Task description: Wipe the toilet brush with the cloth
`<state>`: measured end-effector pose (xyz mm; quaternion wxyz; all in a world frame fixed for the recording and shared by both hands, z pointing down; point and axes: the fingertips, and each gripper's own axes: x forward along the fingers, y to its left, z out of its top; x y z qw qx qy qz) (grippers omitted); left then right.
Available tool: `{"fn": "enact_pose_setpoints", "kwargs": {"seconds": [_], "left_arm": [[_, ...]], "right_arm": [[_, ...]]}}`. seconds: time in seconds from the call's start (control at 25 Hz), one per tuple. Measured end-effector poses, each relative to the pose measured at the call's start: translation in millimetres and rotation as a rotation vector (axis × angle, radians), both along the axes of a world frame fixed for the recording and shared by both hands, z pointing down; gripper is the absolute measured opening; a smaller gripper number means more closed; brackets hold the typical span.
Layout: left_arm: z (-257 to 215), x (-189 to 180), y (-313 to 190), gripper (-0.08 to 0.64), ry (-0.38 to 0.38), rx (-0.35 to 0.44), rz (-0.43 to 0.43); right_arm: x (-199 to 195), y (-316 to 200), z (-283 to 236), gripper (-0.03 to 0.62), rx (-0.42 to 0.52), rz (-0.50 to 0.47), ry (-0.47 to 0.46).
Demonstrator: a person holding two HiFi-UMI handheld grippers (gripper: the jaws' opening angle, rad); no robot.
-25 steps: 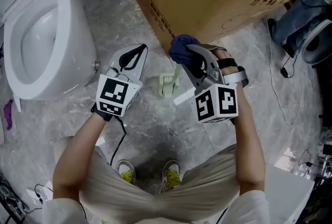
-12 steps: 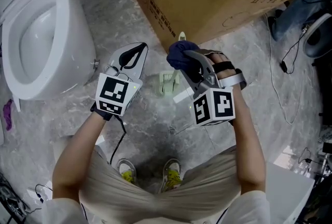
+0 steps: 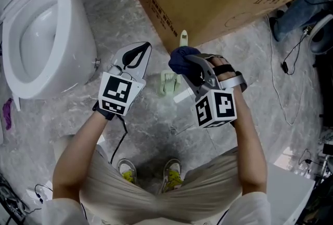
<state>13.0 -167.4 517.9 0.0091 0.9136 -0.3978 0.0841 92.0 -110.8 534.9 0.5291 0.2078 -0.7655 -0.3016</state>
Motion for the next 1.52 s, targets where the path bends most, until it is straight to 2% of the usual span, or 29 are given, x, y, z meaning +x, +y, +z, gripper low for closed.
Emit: {"fn": "enact_pose_setpoints", "kwargs": {"seconds": [0.64,1.52], "left_arm": [[4,3,0,0.000,-0.008,-0.007,0.004],[7,5,2,0.000,-0.020,-0.016,0.009]], "right_arm": [[5,15,28,0.138,-0.140,-0.014,0.028],[2,33,60,0.140,-0.275,-0.051,0.052]]}}
